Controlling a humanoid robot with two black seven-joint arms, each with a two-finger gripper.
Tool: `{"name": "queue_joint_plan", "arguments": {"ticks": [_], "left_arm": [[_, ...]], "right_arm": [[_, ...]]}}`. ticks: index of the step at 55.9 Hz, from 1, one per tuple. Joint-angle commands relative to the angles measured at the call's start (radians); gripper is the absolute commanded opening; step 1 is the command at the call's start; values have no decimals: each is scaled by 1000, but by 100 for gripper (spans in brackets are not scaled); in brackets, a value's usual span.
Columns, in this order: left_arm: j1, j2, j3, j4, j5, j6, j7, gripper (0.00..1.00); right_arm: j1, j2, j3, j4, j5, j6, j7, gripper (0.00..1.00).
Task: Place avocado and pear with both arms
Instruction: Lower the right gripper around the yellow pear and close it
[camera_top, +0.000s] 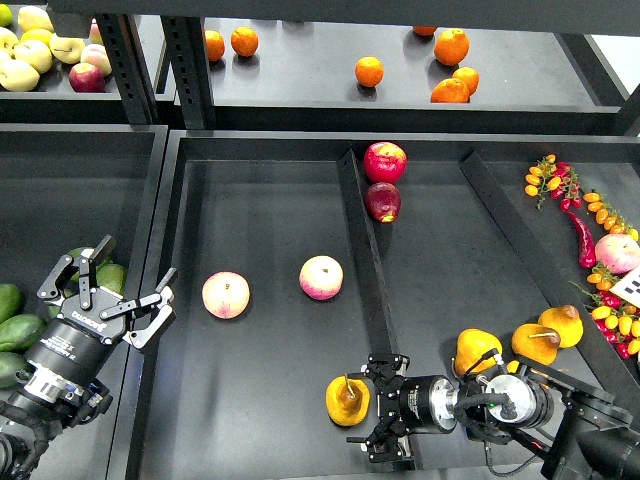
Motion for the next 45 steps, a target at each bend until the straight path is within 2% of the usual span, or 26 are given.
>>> {"name": "queue_joint_plan", "arguments": {"ticks": [1, 9, 38, 45], "left_arm": [[0, 0, 1, 0, 0, 0, 0, 99], [-4, 0, 2, 0, 0, 0, 0, 99], [-7, 0, 2, 0, 0, 0, 0, 99], [-7, 0, 2, 0, 0, 0, 0, 99]], "right_arm": [[0, 6, 4, -6, 0, -2, 0, 91], [2, 21, 7, -32, 0, -2, 0, 86], [-3, 63, 61, -69, 2, -12, 0, 50], [-5, 64, 61, -69, 2, -12, 0, 45]]}}
